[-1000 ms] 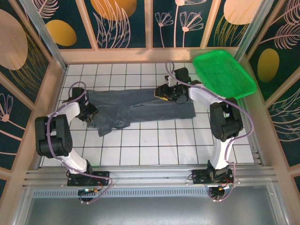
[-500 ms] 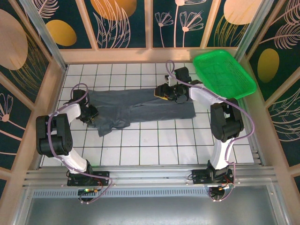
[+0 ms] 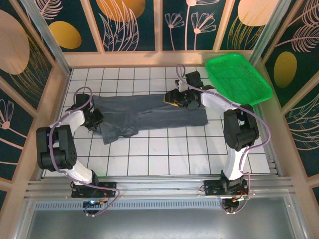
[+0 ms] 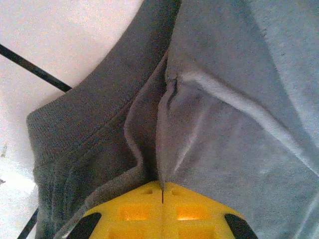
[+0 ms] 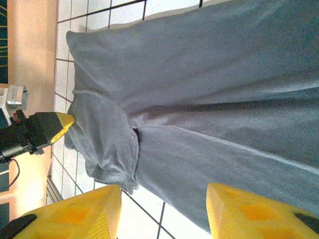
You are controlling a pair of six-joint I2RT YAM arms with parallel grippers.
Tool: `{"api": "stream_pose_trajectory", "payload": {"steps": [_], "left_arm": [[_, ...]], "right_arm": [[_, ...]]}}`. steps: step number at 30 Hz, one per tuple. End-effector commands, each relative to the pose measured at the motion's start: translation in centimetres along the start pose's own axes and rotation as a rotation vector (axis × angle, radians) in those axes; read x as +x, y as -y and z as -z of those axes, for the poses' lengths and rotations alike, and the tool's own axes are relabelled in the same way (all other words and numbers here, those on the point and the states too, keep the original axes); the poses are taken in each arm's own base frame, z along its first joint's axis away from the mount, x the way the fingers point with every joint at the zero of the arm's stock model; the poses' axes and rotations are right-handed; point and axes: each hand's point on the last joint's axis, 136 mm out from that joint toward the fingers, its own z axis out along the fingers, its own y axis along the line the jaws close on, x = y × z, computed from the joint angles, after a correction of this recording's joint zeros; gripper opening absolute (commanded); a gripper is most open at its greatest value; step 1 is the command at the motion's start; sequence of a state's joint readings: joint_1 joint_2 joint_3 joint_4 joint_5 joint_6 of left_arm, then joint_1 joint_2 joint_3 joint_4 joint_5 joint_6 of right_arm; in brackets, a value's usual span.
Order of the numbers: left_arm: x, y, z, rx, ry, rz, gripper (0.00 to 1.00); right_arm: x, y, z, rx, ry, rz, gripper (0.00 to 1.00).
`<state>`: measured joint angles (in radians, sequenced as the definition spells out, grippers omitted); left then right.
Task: Fold and stack the t-shirts
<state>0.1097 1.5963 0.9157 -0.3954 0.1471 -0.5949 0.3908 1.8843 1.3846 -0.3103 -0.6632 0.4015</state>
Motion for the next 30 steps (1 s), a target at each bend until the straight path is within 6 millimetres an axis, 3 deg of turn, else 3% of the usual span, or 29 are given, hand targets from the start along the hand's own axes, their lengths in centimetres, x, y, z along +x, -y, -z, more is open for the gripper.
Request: {"api": "stream_pose_trajectory", "payload": {"steps": [1, 4, 9, 17, 30], "left_arm": [[-0.9, 0.6, 1.5, -0.001, 0.016, 0.008, 0.00], [-1.2, 1.2, 1.7, 0.008, 0.002, 0.008, 0.00], [-0.2, 0.4, 0.7, -0.025, -0.051, -0.001, 0.02], [0.3, 0.6, 0.0, -0.010, -0.082, -0.007, 0.23], [0.9, 1.8, 0.8, 0.033, -0.102, -0.013, 0.20]], "right_arm": [[-0.9, -1.9, 1.0, -0.024, 0.035, 0.035, 0.49], [-0.9, -1.8, 0.9, -0.024, 0.031, 0.036, 0.49], [-1.0, -1.8, 0.8, -0.024, 0.032, 0.039, 0.48], [-0.8, -1.4, 0.7, -0.016, 0.024, 0.031, 0.48], [-0.8, -1.1, 0.4, -0.013, 0.024, 0.019, 0.48]]}}
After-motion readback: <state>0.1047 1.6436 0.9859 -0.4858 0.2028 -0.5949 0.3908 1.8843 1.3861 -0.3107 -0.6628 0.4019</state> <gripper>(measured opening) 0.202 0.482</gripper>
